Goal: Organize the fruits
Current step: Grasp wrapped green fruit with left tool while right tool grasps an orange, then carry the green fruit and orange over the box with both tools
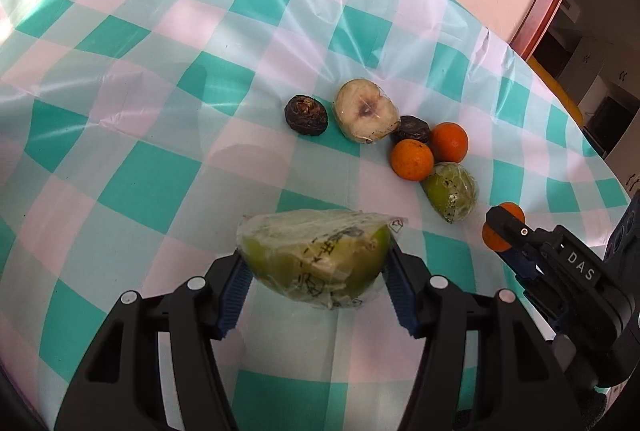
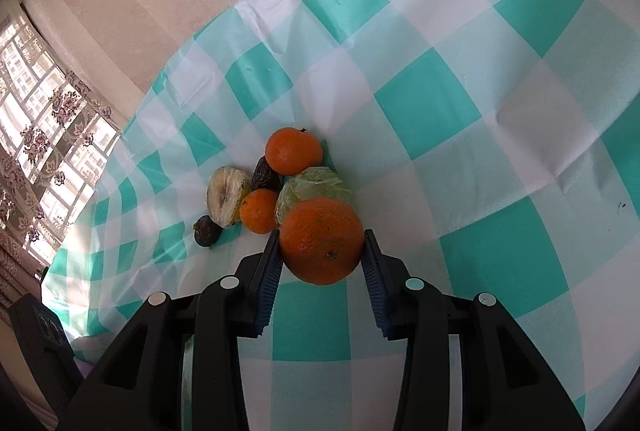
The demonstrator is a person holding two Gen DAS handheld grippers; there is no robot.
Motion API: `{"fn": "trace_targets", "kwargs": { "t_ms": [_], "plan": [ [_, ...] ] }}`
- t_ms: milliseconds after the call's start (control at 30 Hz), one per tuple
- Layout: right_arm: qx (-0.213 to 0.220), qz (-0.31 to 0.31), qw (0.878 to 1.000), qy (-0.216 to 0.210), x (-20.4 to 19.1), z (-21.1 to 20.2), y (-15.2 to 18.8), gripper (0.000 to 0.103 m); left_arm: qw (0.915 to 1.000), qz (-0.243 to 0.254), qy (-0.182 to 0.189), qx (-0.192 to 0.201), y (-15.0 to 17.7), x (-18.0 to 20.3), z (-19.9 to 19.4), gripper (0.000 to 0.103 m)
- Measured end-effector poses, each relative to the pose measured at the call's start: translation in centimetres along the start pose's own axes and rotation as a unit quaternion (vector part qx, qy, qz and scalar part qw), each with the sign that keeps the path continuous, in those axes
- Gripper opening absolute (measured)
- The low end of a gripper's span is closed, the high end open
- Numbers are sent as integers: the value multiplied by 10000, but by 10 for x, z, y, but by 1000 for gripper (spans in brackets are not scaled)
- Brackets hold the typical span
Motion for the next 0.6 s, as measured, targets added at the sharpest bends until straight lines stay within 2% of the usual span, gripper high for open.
{"fn": "trace_targets", "kwargs": {
  "t_ms": [367,600],
  "plan": [
    [-170,-421,9989,95,-21,-52,81,40,9998,212,-41,37,65,-7,-62,60],
    [-290,-959,9948,172,-38,-88,130,40,9997,213,10,92,112,-26,-110,60]
  ]
}}
Point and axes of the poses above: each gripper's, at about its wrist camera, not at the fingertips, and z roughly the way its jaws point, x to its right, y to its underside, the point moved 8 cm from there along z, roughly the way its jaws point, and after that the axes turned 2 degrees about -y, right-handed, at the moved point
